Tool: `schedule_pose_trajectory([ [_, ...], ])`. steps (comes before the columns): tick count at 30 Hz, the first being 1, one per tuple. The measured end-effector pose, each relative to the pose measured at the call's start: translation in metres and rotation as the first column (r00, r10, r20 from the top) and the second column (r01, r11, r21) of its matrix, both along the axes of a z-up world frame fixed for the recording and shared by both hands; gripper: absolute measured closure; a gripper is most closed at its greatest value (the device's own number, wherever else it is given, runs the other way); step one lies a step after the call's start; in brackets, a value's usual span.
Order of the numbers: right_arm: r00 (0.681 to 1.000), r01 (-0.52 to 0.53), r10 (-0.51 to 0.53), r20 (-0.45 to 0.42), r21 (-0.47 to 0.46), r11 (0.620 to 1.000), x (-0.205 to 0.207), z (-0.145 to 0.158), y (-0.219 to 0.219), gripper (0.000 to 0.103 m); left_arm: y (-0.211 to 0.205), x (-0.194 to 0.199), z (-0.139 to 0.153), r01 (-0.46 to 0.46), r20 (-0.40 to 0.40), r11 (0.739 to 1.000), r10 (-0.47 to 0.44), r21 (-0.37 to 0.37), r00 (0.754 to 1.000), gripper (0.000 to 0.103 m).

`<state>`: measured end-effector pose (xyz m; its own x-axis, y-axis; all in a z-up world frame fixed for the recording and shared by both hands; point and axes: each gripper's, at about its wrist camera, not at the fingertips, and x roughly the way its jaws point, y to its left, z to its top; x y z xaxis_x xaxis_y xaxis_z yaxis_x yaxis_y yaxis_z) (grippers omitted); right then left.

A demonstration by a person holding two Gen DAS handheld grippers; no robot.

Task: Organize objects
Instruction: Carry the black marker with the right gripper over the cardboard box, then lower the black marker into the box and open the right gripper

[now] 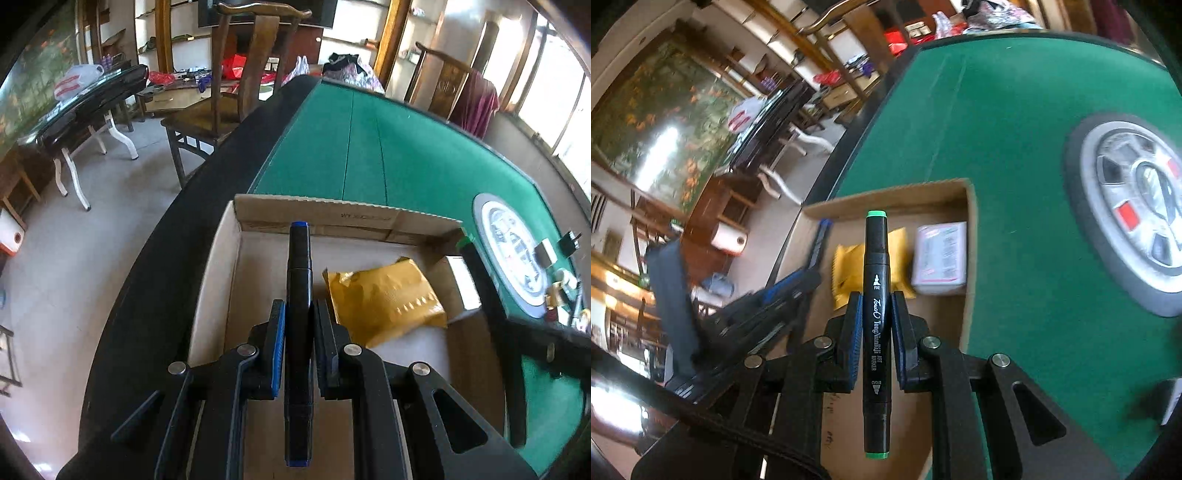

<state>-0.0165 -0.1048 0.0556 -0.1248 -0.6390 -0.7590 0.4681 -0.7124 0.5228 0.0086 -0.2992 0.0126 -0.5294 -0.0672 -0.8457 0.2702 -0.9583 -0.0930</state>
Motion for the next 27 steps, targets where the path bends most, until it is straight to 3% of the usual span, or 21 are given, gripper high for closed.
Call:
schedule_pose_trajectory([
  [5,1.0,-0.011,0.011,0.006,0.035,0.999,0.004,-0.012,-0.012,0.09,-0.002,-0.008,-0.008,-0.007,0.01,1.0,0.008,-0.031,1.0,0.091],
  [12,1.0,0.004,-0.006,0.025,0.065,0.998,0.009,-0.029,-0.004,0.09,-0.009,0.0,-0.008,-0.037,-0.03,0.996,0.04,0.082,0.999,0.088],
  [16,0.998,0.03,-0.034,0.05,0.093,0.995,0.013,-0.036,0.001,0.09,-0.005,0.024,0.01,-0.073,-0.107,0.995,0.08,0.073,0.991,0.088],
  [18,0.998,0.027,-0.033,0.057,0.095,0.995,0.014,-0.038,0.003,0.09,-0.004,0.034,0.017,-0.094,-0.144,0.995,0.099,0.044,0.985,0.069],
  [20,0.998,0.045,-0.05,0.043,0.114,0.992,0.011,-0.038,0.002,0.09,-0.003,0.043,0.018,-0.106,-0.162,0.993,0.114,0.055,0.98,0.059],
  [24,0.995,0.09,-0.094,0.025,0.142,0.986,-0.003,-0.034,0.003,0.09,-0.006,0.036,0.007,-0.086,-0.112,0.992,0.096,0.095,0.989,0.059],
  [27,0.995,0.1,-0.102,0.01,0.143,0.985,-0.012,-0.033,-0.001,0.091,-0.009,0.035,0.006,-0.089,-0.118,0.986,0.106,0.139,0.987,0.059],
])
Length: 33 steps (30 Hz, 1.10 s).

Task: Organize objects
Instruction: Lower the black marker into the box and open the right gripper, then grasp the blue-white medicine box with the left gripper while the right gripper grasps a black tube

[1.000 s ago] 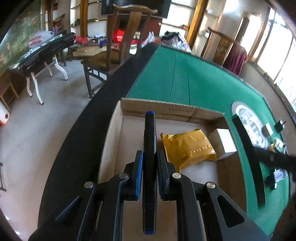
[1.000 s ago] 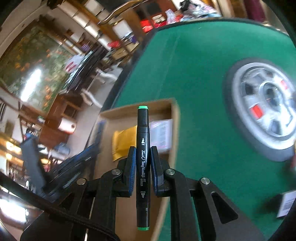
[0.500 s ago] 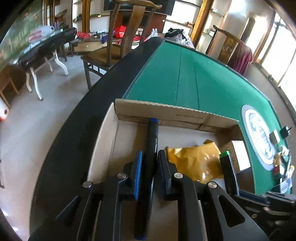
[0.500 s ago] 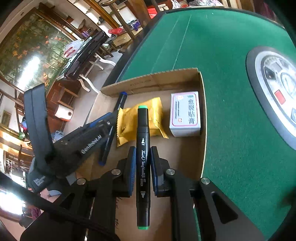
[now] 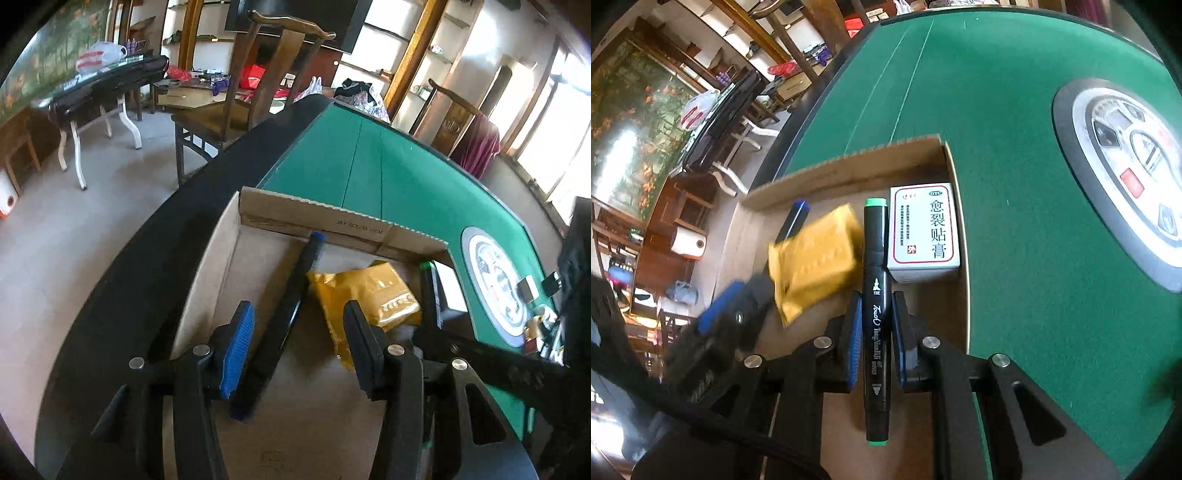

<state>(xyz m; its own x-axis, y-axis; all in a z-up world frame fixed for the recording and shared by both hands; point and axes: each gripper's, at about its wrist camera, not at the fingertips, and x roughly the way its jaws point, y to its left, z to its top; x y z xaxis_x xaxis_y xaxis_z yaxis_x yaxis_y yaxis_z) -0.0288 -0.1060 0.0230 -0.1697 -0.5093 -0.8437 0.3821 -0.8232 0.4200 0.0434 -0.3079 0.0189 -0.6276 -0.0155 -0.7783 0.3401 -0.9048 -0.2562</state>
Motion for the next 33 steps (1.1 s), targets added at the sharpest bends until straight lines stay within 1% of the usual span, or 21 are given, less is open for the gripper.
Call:
schedule_pose_trajectory([
  [1,1.0,0.0,0.0,-0.01,0.003,1.0,-0.002,0.001,-0.001,0.091,0.0,0.001,0.0,0.003,-0.005,1.0,-0.003,0.009,1.0,0.059],
  [3,0.998,-0.04,0.039,-0.041,-0.01,0.999,-0.006,0.002,-0.007,0.09,0.0,-0.001,0.0,0.015,-0.012,0.999,-0.015,0.03,1.0,0.059],
  [5,0.997,-0.052,0.051,-0.049,-0.023,0.998,-0.006,0.005,-0.006,0.09,0.0,-0.002,0.0,0.017,-0.007,1.0,-0.016,0.025,1.0,0.059],
  [6,0.998,-0.045,0.043,-0.04,-0.055,0.997,-0.006,0.008,-0.001,0.087,0.0,-0.002,0.001,0.019,-0.009,1.0,-0.018,0.024,1.0,0.059],
  [7,0.999,-0.032,0.029,-0.025,-0.113,0.993,-0.005,0.013,0.008,0.082,0.001,-0.003,0.002,0.026,-0.01,0.999,-0.026,0.022,1.0,0.059],
  [8,1.0,-0.018,0.016,-0.016,-0.16,0.987,-0.01,0.017,0.015,0.08,0.002,-0.004,0.002,0.034,-0.003,0.999,-0.034,0.015,0.999,0.058],
  [9,1.0,-0.003,-0.001,-0.02,-0.188,0.982,-0.009,0.022,0.023,0.075,0.004,-0.006,0.001,0.041,0.009,0.999,-0.041,0.005,0.999,0.057],
  [10,0.999,0.014,-0.021,-0.033,-0.205,0.979,-0.008,0.028,0.031,0.069,0.007,-0.008,0.0,0.051,0.02,0.999,-0.051,0.0,0.998,0.057],
  [12,0.996,0.05,-0.065,-0.063,-0.215,0.975,-0.006,0.037,0.048,0.063,0.011,-0.014,-0.005,0.067,0.047,0.998,-0.067,0.003,0.997,0.057],
  [14,0.993,0.082,-0.101,-0.068,-0.237,0.968,-0.004,0.043,0.065,0.062,0.017,-0.022,-0.01,0.082,0.063,0.997,-0.082,0.01,0.995,0.056],
  [16,0.991,0.094,-0.114,-0.064,-0.253,0.963,-0.001,0.046,0.076,0.062,0.021,-0.029,-0.009,0.091,0.052,0.996,-0.091,0.002,0.995,0.056],
  [18,0.991,0.1,-0.121,-0.065,-0.257,0.961,0.003,0.048,0.085,0.062,0.023,-0.03,-0.006,0.101,0.037,0.995,-0.102,0.022,0.994,0.056],
  [20,0.988,0.112,-0.136,-0.071,-0.267,0.957,0.008,0.053,0.098,0.062,0.025,-0.022,0.0,0.089,0.022,0.996,-0.089,0.032,0.996,0.056],
  [22,0.983,0.13,-0.16,-0.088,-0.277,0.952,0.011,0.058,0.11,0.062,0.035,-0.006,0.009,0.09,-0.007,0.996,-0.09,0.019,0.996,0.056],
  [23,0.979,0.145,-0.179,-0.099,-0.28,0.949,0.013,0.06,0.117,0.062,0.04,0.0,0.012,0.096,-0.025,0.995,-0.095,0.009,0.995,0.053],
  [24,0.975,0.16,-0.197,-0.106,-0.284,0.945,0.013,0.06,0.122,0.062,0.048,0.006,0.015,0.109,-0.041,0.994,-0.11,-0.007,0.993,0.048],
  [26,0.966,0.191,-0.233,-0.115,-0.295,0.936,0.014,0.061,0.137,0.062,0.065,0.011,0.02,0.145,-0.056,0.989,-0.146,-0.018,0.988,0.048],
  [28,0.96,0.216,-0.259,-0.109,-0.3,0.929,0.015,0.061,0.15,0.062,0.083,0.01,0.026,0.182,-0.097,0.983,-0.184,-0.024,0.978,0.048],
  [30,0.955,0.244,-0.283,-0.087,-0.309,0.919,0.017,0.059,0.164,0.062,0.102,0.004,0.026,0.216,-0.071,0.975,-0.22,-0.052,0.973,0.048],
  [33,0.949,0.266,-0.304,-0.078,-0.313,0.912,0.021,0.058,0.188,0.062,0.131,0.0,0.017,0.285,-0.027,0.959,-0.285,-0.009,0.958,0.048],
])
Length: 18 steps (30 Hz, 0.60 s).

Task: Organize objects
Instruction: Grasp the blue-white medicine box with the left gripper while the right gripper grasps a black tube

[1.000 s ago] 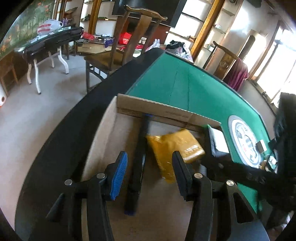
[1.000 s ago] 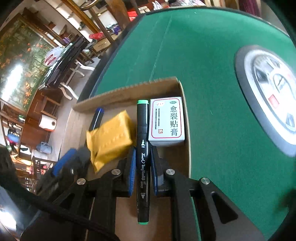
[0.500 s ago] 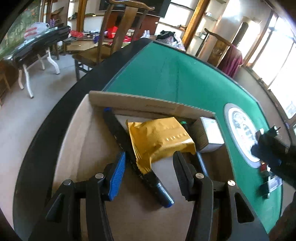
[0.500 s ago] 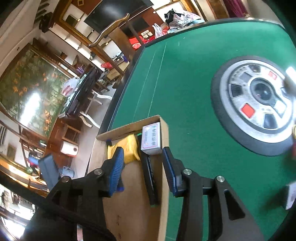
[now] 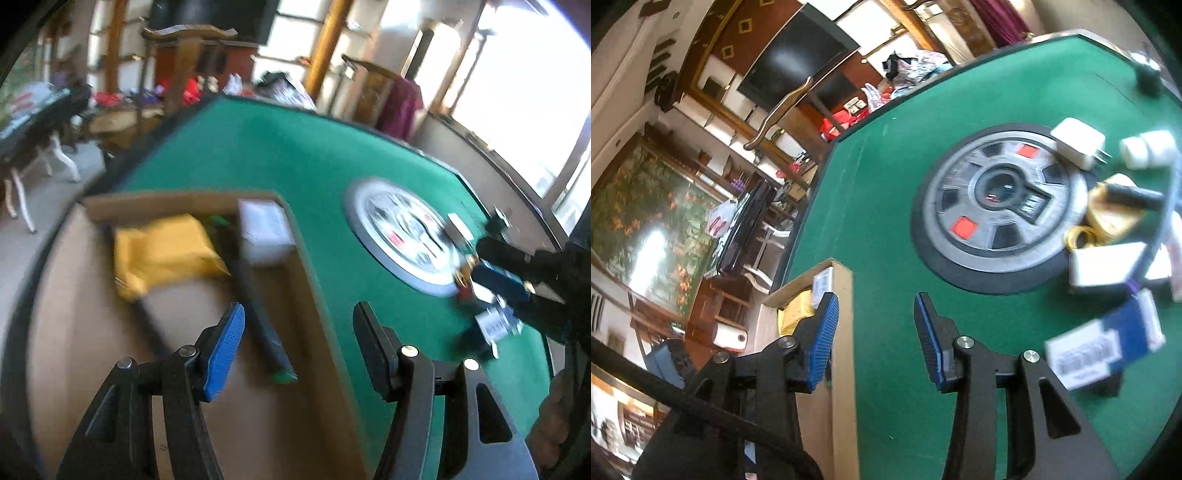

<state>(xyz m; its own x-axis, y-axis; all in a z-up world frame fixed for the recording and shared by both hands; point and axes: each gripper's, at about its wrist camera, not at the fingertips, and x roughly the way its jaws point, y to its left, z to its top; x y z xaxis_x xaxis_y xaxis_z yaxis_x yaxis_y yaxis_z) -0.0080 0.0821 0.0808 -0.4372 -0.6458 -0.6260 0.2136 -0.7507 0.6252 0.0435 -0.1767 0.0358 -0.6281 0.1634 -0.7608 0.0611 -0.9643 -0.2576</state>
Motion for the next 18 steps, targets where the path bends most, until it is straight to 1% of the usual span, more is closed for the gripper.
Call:
schedule_pose_trajectory([
  [1,1.0,0.004,-0.004,-0.001,-0.001,1.0,-0.001,0.0,0.011,0.062,0.014,0.002,-0.004,0.039,0.015,0.999,-0.039,-0.014,0.999,0.048],
  [4,0.999,0.032,-0.032,-0.021,-0.007,0.999,0.006,0.004,0.043,0.062,0.046,0.01,-0.004,0.106,0.022,0.988,-0.105,-0.112,0.994,0.048],
  [7,0.996,0.085,-0.085,-0.04,-0.005,0.996,0.014,0.009,0.079,0.062,0.064,0.02,-0.001,0.169,0.02,0.976,-0.168,-0.14,0.986,0.048],
  [9,0.99,0.133,-0.132,-0.049,0.009,0.991,0.02,0.011,0.11,0.062,0.07,0.026,0.005,0.182,0.001,0.969,-0.184,-0.165,0.983,0.048],
  [10,0.987,0.153,-0.151,-0.054,0.02,0.988,0.023,0.011,0.121,0.062,0.072,0.028,0.012,0.176,-0.019,0.968,-0.183,-0.181,0.983,0.048],
  [12,0.973,0.222,-0.217,-0.082,0.058,0.973,0.03,0.012,0.151,0.062,0.075,0.031,0.031,0.181,-0.06,0.969,-0.193,-0.17,0.979,0.048],
  [14,0.957,0.282,-0.272,-0.104,0.088,0.956,0.035,0.011,0.177,0.058,0.089,0.03,0.053,0.209,-0.109,0.965,-0.228,-0.161,0.968,0.046],
  [15,0.95,0.305,-0.294,-0.107,0.094,0.948,0.035,0.01,0.188,0.054,0.101,0.029,0.06,0.232,-0.12,0.957,-0.255,-0.176,0.959,0.038],
  [17,0.936,0.344,-0.335,-0.108,0.085,0.935,0.033,0.003,0.208,0.054,0.131,0.024,0.068,0.295,-0.12,0.929,-0.327,-0.224,0.938,0.034],
  [18,0.931,0.357,-0.348,-0.112,0.078,0.931,0.031,0.001,0.214,0.054,0.151,0.019,0.067,0.332,-0.113,0.91,-0.368,-0.25,0.923,0.034],
])
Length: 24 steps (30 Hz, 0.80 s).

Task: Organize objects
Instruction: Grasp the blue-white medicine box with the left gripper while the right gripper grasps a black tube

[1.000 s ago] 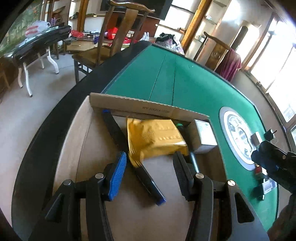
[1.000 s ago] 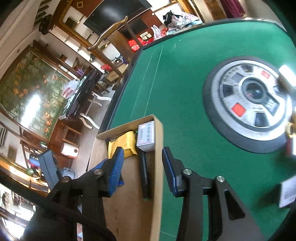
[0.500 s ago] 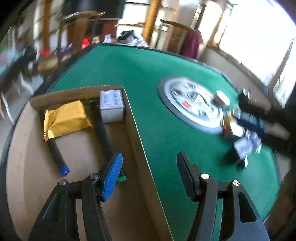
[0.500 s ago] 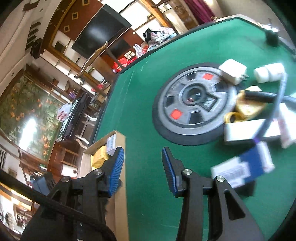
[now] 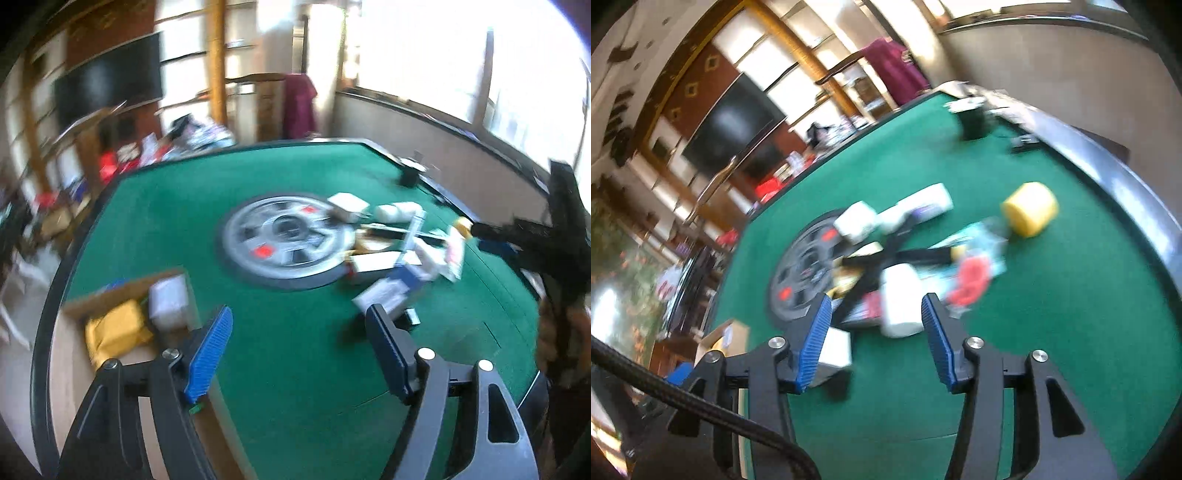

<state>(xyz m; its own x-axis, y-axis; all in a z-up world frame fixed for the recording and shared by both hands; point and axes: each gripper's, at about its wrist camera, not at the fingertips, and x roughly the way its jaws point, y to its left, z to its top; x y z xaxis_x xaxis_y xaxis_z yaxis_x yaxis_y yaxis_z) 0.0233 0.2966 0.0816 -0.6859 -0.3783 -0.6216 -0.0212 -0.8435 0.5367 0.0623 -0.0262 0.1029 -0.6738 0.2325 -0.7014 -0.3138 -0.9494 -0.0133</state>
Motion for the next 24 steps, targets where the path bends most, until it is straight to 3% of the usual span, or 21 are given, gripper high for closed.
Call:
schedule_pose_trajectory([
  [5,0.999,0.046,-0.046,-0.017,-0.011,0.999,-0.014,-0.014,0.023,0.054,0.065,-0.024,-0.023,0.146,0.015,0.984,-0.145,-0.098,0.989,0.034],
  [9,0.999,0.049,-0.05,-0.017,-0.062,0.997,-0.017,-0.027,0.032,0.054,0.104,-0.041,-0.049,0.206,-0.009,0.941,-0.216,-0.27,0.976,0.034],
  [11,0.999,0.051,-0.051,-0.007,-0.064,0.997,-0.019,-0.037,0.035,0.054,0.11,-0.044,-0.056,0.222,-0.005,0.928,-0.234,-0.299,0.972,0.034],
  [15,0.999,0.031,-0.03,0.014,-0.085,0.996,-0.023,-0.042,0.035,0.054,0.123,-0.061,-0.069,0.228,0.039,0.928,-0.227,-0.295,0.973,0.034],
  [20,1.0,0.019,-0.018,0.009,-0.066,0.998,-0.022,-0.043,0.033,0.054,0.133,-0.074,-0.086,0.18,0.111,0.94,-0.154,-0.291,0.982,0.039],
  [23,1.0,0.017,-0.016,0.016,-0.059,0.998,-0.022,-0.045,0.032,0.054,0.126,-0.07,-0.078,0.163,0.131,0.958,-0.135,-0.236,0.982,0.059],
  [24,1.0,0.016,-0.015,0.018,-0.052,0.999,-0.022,-0.045,0.031,0.054,0.121,-0.068,-0.075,0.147,0.141,0.967,-0.12,-0.208,0.983,0.061],
])
